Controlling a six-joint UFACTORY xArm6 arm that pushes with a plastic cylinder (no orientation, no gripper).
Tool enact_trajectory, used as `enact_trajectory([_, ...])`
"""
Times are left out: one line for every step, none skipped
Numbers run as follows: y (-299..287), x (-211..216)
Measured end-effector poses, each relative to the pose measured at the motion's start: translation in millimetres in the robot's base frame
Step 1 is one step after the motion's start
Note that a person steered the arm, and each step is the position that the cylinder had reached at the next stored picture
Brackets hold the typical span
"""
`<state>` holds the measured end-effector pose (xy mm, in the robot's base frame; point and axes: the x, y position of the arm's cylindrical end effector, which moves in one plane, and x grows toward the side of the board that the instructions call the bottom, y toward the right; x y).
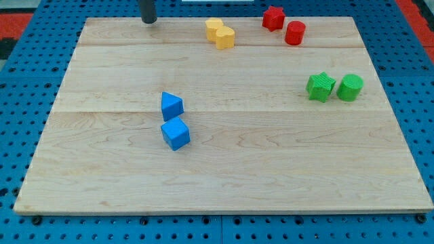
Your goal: Move the red star above the red circle
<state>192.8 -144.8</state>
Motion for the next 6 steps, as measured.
enact_trajectory([20,-1])
enact_trajectory([132,0])
enact_trajectory([209,0])
enact_trajectory([240,0])
enact_trajectory([255,5])
enact_trajectory([269,36])
